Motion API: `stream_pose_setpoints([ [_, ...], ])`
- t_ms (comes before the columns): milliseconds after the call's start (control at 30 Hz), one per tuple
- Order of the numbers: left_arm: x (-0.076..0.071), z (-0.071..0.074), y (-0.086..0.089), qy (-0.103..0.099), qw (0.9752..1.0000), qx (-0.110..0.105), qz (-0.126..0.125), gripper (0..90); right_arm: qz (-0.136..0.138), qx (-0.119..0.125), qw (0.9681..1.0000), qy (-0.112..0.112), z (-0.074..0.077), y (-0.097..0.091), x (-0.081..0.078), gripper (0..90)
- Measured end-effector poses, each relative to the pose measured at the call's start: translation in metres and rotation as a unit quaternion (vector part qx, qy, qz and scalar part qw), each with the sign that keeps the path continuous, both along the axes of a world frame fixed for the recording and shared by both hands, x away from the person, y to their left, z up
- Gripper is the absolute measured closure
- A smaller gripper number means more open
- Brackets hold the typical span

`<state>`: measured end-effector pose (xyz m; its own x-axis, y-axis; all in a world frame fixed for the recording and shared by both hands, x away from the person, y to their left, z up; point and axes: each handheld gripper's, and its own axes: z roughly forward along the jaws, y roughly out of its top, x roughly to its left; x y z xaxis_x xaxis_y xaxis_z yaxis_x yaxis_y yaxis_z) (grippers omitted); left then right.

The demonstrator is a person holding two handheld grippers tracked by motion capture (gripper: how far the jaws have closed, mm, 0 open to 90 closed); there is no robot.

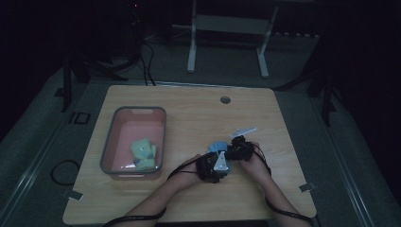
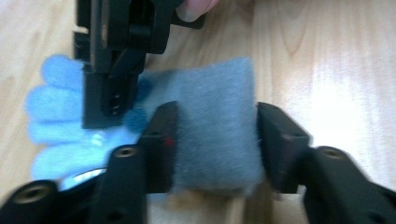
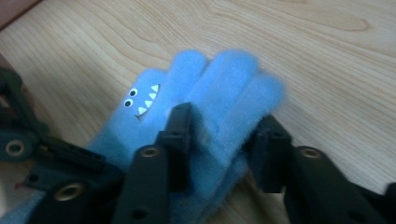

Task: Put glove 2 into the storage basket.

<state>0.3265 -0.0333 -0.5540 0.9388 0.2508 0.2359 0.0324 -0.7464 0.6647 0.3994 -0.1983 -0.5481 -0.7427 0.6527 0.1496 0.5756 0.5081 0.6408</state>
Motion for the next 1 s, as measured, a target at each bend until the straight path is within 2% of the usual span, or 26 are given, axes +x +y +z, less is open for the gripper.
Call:
stream_pose_setpoints([
  [67, -0.001, 0.000, 0.000, -0.006, 1.0000, 0.002, 0.003, 61.5, 0.006, 0.005, 0.9999, 0.014, 0.000, 0.001, 0.001, 71.5],
  [167, -0.001, 0.005, 0.000, -0.006, 1.0000, 0.007, 0.003, 71.4, 0.009, 0.008, 0.9996, 0.027, 0.001, 0.003, 0.002, 75.0],
  [233, 0.000, 0.008, 0.001, -0.001, 1.0000, 0.009, 0.001, 74.1, 0.010, 0.010, 0.9996, 0.026, 0.001, 0.003, 0.003, 75.7],
  [300, 0.001, 0.011, 0.003, 0.002, 0.9999, 0.011, -0.001, 74.8, 0.008, 0.023, 0.9989, 0.040, 0.002, 0.001, 0.005, 77.1],
  [433, 0.002, 0.020, 0.007, 0.005, 0.9999, 0.010, 0.001, 75.5, 0.004, 0.045, 0.9980, 0.044, 0.007, -0.001, 0.006, 77.5],
  [500, 0.002, 0.026, 0.009, 0.005, 0.9999, 0.012, 0.000, 75.7, 0.003, 0.055, 0.9976, 0.043, 0.011, 0.000, 0.005, 77.5],
  [633, 0.000, 0.037, 0.012, -0.001, 0.9998, 0.019, 0.001, 75.7, 0.009, 0.057, 0.9978, 0.033, 0.022, 0.004, 0.004, 77.5],
  [800, -0.004, 0.056, 0.019, -0.013, 0.9995, 0.029, 0.004, 75.7, 0.015, 0.073, 0.9969, 0.025, 0.039, 0.009, 0.002, 77.6],
  [1000, -0.008, 0.075, 0.030, -0.017, 0.9993, 0.033, 0.005, 75.7, 0.025, 0.085, 0.9959, 0.018, 0.055, 0.018, 0.001, 77.6],
])
